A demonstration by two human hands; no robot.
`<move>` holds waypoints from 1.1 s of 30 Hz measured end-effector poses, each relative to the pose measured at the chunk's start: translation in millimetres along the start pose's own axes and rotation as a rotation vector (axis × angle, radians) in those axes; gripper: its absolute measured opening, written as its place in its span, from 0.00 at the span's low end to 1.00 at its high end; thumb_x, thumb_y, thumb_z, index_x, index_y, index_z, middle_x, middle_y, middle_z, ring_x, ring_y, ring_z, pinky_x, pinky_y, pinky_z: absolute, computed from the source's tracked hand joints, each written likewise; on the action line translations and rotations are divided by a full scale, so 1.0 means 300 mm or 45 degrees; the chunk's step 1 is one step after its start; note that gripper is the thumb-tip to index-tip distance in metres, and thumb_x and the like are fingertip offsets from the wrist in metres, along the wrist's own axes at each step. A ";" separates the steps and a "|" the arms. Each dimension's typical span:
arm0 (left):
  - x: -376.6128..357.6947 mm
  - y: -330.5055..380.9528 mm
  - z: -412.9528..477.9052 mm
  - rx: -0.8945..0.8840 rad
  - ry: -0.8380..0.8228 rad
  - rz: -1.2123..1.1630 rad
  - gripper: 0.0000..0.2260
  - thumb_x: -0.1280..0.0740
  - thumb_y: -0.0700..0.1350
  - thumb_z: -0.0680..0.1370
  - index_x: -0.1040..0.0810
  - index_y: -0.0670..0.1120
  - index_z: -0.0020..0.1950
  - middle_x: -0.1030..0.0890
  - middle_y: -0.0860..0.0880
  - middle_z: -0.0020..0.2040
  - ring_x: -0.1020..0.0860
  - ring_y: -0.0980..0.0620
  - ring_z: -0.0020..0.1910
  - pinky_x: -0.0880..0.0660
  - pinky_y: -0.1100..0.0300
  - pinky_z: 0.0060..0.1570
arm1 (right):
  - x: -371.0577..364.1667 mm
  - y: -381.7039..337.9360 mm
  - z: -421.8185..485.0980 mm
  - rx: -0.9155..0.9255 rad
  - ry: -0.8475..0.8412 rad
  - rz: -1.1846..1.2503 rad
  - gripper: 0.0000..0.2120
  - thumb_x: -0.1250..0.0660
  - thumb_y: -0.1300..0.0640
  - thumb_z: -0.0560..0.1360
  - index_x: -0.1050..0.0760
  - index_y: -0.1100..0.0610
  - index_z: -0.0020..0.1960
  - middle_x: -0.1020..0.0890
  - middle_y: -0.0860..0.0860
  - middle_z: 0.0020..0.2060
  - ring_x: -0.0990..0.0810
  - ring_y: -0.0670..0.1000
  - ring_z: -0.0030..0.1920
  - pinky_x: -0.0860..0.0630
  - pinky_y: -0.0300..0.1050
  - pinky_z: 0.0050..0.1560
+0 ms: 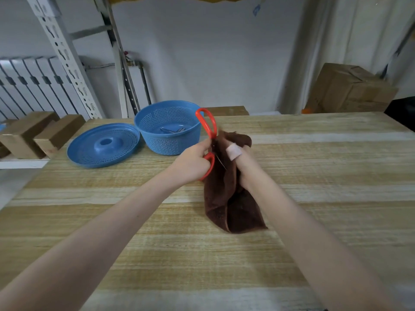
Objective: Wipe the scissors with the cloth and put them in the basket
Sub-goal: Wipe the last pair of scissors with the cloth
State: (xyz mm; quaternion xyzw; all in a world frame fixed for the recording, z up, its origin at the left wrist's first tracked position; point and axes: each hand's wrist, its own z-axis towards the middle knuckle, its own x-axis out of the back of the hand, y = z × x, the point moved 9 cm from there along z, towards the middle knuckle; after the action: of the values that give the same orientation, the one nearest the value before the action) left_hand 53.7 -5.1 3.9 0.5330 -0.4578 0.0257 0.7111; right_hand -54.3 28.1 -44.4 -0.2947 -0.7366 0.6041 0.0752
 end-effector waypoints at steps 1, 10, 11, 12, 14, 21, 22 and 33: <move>-0.004 0.002 0.001 0.002 -0.004 -0.002 0.21 0.44 0.32 0.76 0.26 0.50 0.64 0.28 0.53 0.31 0.30 0.53 0.28 0.37 0.70 0.23 | -0.001 0.003 0.009 0.004 0.022 -0.039 0.17 0.25 0.52 0.71 0.25 0.61 0.52 0.17 0.54 0.40 0.16 0.52 0.39 0.19 0.46 0.41; 0.001 0.041 -0.022 -0.040 -0.059 0.023 0.26 0.44 0.33 0.76 0.29 0.55 0.70 0.21 0.47 0.40 0.25 0.51 0.32 0.35 0.70 0.25 | 0.034 -0.020 0.037 -0.032 0.122 0.124 0.11 0.30 0.57 0.75 0.26 0.63 0.52 0.19 0.56 0.39 0.19 0.54 0.37 0.22 0.44 0.38; -0.002 0.030 -0.024 -0.024 -0.083 0.008 0.26 0.44 0.33 0.76 0.29 0.55 0.70 0.22 0.49 0.38 0.26 0.53 0.30 0.35 0.69 0.26 | 0.041 -0.015 0.045 -0.052 0.144 0.125 0.14 0.29 0.57 0.74 0.26 0.63 0.56 0.18 0.56 0.41 0.18 0.54 0.39 0.22 0.45 0.39; -0.006 0.020 -0.026 -0.007 -0.106 -0.016 0.27 0.44 0.32 0.76 0.28 0.56 0.69 0.23 0.53 0.35 0.27 0.58 0.27 0.35 0.69 0.26 | 0.047 -0.010 0.046 -0.075 0.171 0.135 0.16 0.29 0.57 0.74 0.26 0.63 0.58 0.18 0.56 0.43 0.18 0.54 0.40 0.22 0.45 0.41; -0.006 0.015 -0.027 -0.001 -0.132 -0.034 0.26 0.44 0.32 0.76 0.27 0.56 0.67 0.27 0.59 0.28 0.31 0.62 0.22 0.36 0.69 0.25 | 0.069 0.001 0.056 -0.079 0.227 0.175 0.15 0.29 0.59 0.74 0.25 0.62 0.58 0.18 0.56 0.45 0.18 0.55 0.42 0.21 0.47 0.44; -0.016 0.040 -0.030 -0.012 -0.135 -0.082 0.27 0.44 0.31 0.76 0.27 0.55 0.68 0.28 0.57 0.25 0.34 0.61 0.19 0.37 0.70 0.22 | 0.085 -0.007 0.058 0.029 0.313 0.185 0.13 0.32 0.55 0.76 0.23 0.67 0.50 0.18 0.58 0.42 0.17 0.59 0.45 0.20 0.53 0.52; -0.015 0.039 -0.028 -0.003 -0.122 -0.095 0.28 0.44 0.31 0.75 0.28 0.56 0.69 0.28 0.54 0.27 0.35 0.60 0.19 0.37 0.69 0.22 | 0.081 -0.006 0.054 0.022 0.318 0.202 0.17 0.31 0.53 0.75 0.23 0.67 0.52 0.17 0.59 0.44 0.17 0.60 0.47 0.20 0.55 0.54; -0.003 0.002 -0.019 0.017 -0.053 -0.133 0.23 0.44 0.28 0.75 0.25 0.48 0.63 0.29 0.53 0.30 0.32 0.59 0.23 0.35 0.65 0.25 | -0.003 -0.033 0.022 0.178 -0.014 -0.217 0.14 0.28 0.54 0.74 0.22 0.62 0.35 0.18 0.51 0.29 0.18 0.48 0.33 0.22 0.42 0.39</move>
State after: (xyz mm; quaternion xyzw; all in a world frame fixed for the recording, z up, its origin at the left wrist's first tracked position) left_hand 56.5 0.1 3.6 0.5615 -0.4437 -0.0195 0.6982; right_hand -60.0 21.2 -36.6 -0.2216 -0.7154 0.6471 0.1426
